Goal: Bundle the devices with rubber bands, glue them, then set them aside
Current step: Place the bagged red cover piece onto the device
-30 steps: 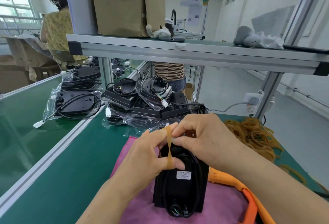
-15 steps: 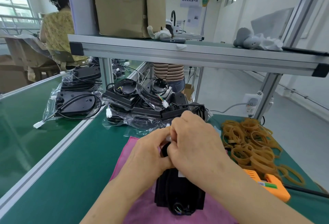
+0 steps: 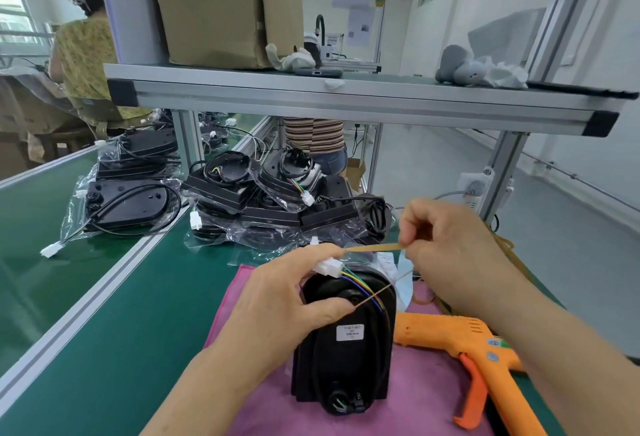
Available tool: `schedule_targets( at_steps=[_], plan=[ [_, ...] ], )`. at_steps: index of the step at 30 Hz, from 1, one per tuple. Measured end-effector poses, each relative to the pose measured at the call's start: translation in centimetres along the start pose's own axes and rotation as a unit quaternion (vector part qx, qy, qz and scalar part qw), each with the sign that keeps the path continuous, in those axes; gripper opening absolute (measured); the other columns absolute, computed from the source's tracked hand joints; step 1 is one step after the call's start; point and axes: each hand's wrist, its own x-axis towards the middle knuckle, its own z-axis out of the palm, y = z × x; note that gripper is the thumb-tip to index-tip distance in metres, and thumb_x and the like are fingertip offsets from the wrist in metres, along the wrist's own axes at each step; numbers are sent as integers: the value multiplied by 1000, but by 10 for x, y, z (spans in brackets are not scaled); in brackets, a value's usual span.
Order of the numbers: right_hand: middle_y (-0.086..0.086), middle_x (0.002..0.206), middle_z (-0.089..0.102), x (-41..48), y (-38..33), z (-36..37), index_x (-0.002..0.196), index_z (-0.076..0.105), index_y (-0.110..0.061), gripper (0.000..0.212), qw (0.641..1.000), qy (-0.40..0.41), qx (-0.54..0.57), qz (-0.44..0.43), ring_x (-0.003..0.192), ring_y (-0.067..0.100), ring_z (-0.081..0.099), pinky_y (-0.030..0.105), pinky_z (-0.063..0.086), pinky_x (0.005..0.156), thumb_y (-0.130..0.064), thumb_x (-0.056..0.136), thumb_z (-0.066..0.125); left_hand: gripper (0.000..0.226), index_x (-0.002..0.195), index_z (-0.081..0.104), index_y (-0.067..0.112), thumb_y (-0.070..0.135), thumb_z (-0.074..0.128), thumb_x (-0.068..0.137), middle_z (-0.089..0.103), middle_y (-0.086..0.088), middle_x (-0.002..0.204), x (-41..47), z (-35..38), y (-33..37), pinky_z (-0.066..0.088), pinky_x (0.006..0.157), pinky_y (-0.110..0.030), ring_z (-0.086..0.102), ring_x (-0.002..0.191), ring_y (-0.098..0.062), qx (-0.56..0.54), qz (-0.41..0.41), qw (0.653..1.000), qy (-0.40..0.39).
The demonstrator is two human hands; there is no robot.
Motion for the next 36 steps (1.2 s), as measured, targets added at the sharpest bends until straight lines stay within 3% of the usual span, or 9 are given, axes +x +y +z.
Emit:
schedule_targets(
  at_steps=[3,8,10,14,23,26,29,33,36],
  plan=[
    [-15,49,55,3,19,8,60,57,-18,34,997,-11,44,64,44,2,45,24,41,47,14,69,52,56,113,65,46,23,88,68,71,22,94,0,0,-1,43,77,-6,65,91,1,0,-3,1000,-4],
    [8,58,60,9,42,19,63,63,-10,35,963,-47,192,183,34,5,49,17,39,36,18,75,46,57,113,62,50,34,90,65,73,12,88,2,1,-7,47,79,-19,66,85,-10,19,-17,1000,-1],
    [13,58,59,10,47,24,63,61,-9,35,951,-57,221,209,34,9,47,16,36,37,18,75,43,56,111,62,51,34,90,65,72,11,85,3,2,-8,47,77,-15,66,85,-9,23,-15,1000,1],
    [5,53,60,0,53,38,55,60,-16,38,941,-81,228,237,47,13,50,22,41,47,14,75,49,55,107,64,52,32,90,63,72,15,87,1,3,-10,43,77,-5,66,90,-2,15,-17,1000,7],
    [-1,62,61,-12,49,41,54,65,-20,35,922,-101,302,221,61,10,52,18,44,51,8,71,56,56,107,63,52,34,91,62,71,19,90,-1,3,-11,43,75,-5,65,88,0,15,-15,1000,11],
    [-7,70,66,-18,54,33,66,73,-25,32,909,-133,327,223,63,2,57,22,47,63,-1,79,57,57,108,62,55,37,90,62,71,19,91,0,3,-12,45,76,-11,65,92,-1,11,-25,1000,8],
    [-14,100,70,-27,64,27,94,74,-30,22,917,-99,335,192,91,-2,63,26,52,84,-15,83,62,60,109,60,59,50,84,55,71,20,92,4,4,-12,46,79,-17,65,93,-1,19,-33,999,7],
    [-33,129,52,-33,54,33,129,49,-48,74,962,-137,229,67,122,-21,41,7,40,92,-58,60,73,60,109,61,56,49,83,54,71,21,91,8,3,-10,44,74,-5,65,92,-1,9,-33,999,2],
    [-26,128,56,-25,41,51,134,46,-42,85,961,-173,214,34,117,-17,50,7,42,94,-42,59,88,59,107,62,51,29,92,62,71,22,90,9,2,-10,42,73,-2,65,90,-1,-1,-33,999,-11]
  ],
)
